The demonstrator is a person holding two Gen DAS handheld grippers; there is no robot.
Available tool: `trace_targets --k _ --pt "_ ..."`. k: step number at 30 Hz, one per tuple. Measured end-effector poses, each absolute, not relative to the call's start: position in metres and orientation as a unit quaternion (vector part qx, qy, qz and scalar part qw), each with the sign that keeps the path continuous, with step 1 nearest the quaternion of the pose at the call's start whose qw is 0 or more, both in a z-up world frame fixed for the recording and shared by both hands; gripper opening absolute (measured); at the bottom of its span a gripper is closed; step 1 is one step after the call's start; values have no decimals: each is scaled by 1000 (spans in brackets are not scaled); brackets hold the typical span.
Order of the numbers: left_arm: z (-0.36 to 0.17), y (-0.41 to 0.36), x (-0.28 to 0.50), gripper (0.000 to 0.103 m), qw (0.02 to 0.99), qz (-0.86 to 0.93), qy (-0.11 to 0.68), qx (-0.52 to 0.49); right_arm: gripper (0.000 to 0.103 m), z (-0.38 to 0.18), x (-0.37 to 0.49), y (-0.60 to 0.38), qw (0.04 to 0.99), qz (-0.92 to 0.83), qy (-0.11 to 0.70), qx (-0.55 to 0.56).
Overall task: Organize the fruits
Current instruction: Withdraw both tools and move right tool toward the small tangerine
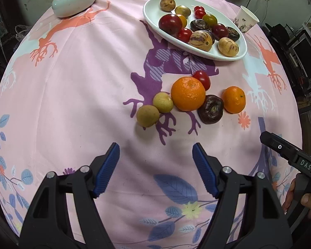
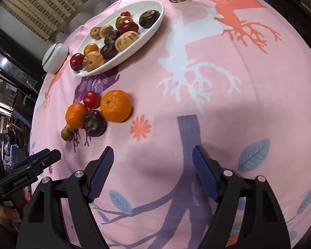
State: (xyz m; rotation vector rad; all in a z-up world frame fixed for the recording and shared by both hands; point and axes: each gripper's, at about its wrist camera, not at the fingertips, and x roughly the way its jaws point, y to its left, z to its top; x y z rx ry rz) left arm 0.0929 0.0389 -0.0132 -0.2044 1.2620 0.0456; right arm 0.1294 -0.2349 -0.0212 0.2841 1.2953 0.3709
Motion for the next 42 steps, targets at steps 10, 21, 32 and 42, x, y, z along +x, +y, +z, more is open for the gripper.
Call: trace_targets --k 10,21,32,42 --pt "-22 52 93 76 791 34 600 -115 78 -25 131 -215 772 191 599 97" --pt "-31 57 105 76 785 32 608 -117 75 -30 148 -170 793 216 568 -42" --pt "-32 68 111 76 781 41 609 -133 45 -35 178 -147 794 233 558 -55" --pt "-26 43 132 76 805 2 588 -83 44 -33 165 -179 780 228 582 8"
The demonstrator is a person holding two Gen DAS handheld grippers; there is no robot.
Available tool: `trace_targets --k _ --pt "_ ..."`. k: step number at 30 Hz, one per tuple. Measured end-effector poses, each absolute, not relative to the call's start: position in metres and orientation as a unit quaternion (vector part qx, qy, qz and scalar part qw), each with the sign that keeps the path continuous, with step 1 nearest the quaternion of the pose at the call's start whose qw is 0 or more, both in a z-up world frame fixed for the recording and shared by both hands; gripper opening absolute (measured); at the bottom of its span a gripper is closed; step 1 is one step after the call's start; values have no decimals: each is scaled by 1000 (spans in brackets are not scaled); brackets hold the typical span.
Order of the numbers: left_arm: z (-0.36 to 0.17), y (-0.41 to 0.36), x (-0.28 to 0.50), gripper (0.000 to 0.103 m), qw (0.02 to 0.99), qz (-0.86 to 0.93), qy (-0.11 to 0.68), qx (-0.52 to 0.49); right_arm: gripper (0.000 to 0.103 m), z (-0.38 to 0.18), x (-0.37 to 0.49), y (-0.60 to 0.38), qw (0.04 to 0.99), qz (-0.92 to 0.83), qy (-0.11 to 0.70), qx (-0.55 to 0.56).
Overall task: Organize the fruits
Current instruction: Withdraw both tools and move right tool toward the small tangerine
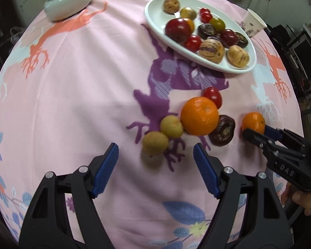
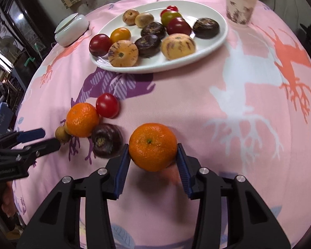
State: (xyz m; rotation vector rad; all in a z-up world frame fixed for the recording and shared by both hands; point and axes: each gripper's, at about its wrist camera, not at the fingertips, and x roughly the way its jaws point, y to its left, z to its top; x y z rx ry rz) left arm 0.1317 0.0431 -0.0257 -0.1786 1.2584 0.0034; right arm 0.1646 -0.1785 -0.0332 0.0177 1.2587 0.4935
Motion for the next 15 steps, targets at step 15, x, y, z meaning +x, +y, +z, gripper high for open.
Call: trace_targets --k 15 --pt "-46 1 168 62 805 -96 585 26 44 -34 155 -203 777 215 590 41"
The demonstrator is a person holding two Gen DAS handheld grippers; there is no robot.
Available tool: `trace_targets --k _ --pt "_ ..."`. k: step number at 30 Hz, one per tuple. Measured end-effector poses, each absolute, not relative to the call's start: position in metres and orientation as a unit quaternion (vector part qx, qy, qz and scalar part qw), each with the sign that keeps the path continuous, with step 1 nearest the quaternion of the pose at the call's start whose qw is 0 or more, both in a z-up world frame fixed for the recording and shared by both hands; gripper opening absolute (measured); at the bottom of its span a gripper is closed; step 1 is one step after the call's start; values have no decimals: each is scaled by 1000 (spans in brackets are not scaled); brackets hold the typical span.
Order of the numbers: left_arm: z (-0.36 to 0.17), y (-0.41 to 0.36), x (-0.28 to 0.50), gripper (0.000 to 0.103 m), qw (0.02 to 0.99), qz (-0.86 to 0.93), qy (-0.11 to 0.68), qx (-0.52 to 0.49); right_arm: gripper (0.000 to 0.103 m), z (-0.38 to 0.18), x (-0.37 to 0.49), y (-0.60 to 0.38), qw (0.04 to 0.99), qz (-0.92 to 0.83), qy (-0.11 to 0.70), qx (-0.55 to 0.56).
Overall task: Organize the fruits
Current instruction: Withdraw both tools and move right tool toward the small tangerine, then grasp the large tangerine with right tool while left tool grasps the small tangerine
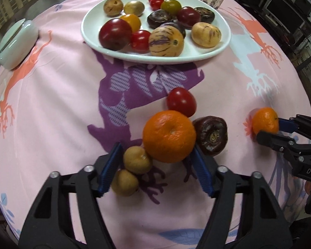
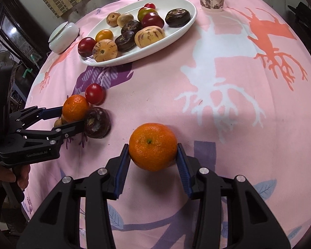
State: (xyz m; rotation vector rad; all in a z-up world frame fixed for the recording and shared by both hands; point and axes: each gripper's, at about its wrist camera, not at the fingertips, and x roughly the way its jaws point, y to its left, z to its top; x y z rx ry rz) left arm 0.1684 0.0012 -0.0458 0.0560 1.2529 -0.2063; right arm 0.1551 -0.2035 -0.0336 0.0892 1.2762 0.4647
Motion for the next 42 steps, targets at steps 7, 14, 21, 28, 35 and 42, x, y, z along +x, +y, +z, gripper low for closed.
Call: trace_targets --k 7,14,21,28,35,42 --pt "-34 5 165 58 813 -98 574 -12 44 -27 157 -198 779 223 585 40" --pt "-12 20 160 34 818 -99 562 -72 44 -16 160 -197 786 228 573 42" --pt "-23 15 166 51 825 -101 555 -41 44 -16 158 -198 783 227 578 43" --pt "-35 -4 180 48 821 -120 558 -2 44 -20 160 -202 782 223 580 48" --pt "-36 4 182 45 822 -111 558 -33 44 -25 162 -202 778 221 586 50" --pt "-2 19 167 45 837 -106 532 -78 44 -18 165 -199 783 227 577 52"
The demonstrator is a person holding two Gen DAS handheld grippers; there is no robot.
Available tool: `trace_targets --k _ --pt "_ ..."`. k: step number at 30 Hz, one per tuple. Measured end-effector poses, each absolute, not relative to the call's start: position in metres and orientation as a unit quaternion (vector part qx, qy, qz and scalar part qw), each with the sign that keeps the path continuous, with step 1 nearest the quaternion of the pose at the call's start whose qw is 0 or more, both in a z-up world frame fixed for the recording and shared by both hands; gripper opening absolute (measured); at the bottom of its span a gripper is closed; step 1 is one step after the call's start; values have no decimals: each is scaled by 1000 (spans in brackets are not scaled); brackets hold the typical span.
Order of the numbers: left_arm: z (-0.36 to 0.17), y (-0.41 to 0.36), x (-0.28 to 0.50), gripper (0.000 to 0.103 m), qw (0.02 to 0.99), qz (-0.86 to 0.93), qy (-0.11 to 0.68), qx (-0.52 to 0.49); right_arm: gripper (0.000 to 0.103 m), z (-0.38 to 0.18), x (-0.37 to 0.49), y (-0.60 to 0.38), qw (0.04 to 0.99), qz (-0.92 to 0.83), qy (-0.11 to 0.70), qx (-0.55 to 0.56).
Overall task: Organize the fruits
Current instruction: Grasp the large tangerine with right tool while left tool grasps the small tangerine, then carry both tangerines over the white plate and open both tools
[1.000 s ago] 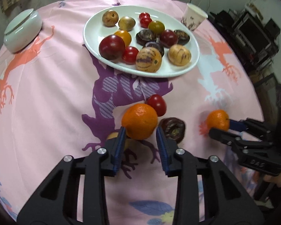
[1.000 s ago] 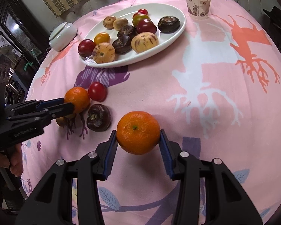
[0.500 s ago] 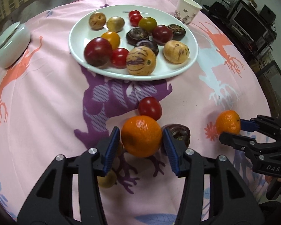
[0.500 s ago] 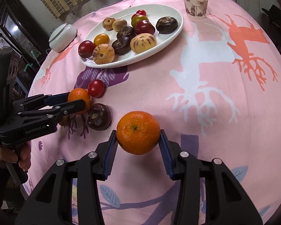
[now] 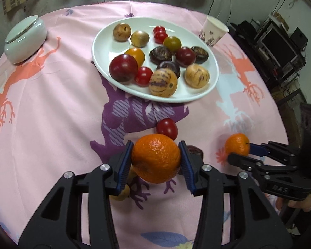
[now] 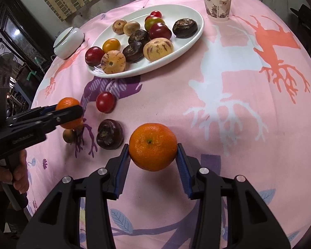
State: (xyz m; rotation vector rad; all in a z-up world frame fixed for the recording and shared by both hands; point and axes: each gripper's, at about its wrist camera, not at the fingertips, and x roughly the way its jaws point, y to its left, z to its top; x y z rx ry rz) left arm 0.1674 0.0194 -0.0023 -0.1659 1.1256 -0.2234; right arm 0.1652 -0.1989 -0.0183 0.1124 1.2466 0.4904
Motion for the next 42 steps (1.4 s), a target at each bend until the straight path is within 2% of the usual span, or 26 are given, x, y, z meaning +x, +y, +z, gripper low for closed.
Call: trace_targets --k 8,16,30,32,33,34,35,36,42 --pt "30 24 170 45 849 -99 511 -90 45 15 186 -191 805 241 540 48" --pt "48 17 218 45 859 -94 492 -108 45 44 238 -174 838 247 486 40" --pt "9 19 293 46 842 -50 519 -139 46 2 296 -159 824 220 516 85" --pt "10 20 293 54 844 -38 516 -142 46 -1 298 -161 818 214 524 102" --pt "14 20 291 64 847 -34 511 -141 47 -1 298 -162 818 212 524 108" --pt "17 21 290 68 851 -31 506 -140 51 0 297 -163 819 213 521 111" --pt "21 21 288 69 855 -29 499 -138 63 3 295 -165 823 212 515 114" --pt "25 22 285 71 857 -28 495 -139 67 5 293 -166 828 210 509 112" --pt "32 37 257 78 855 -11 497 -147 67 14 275 -180 828 210 507 113"
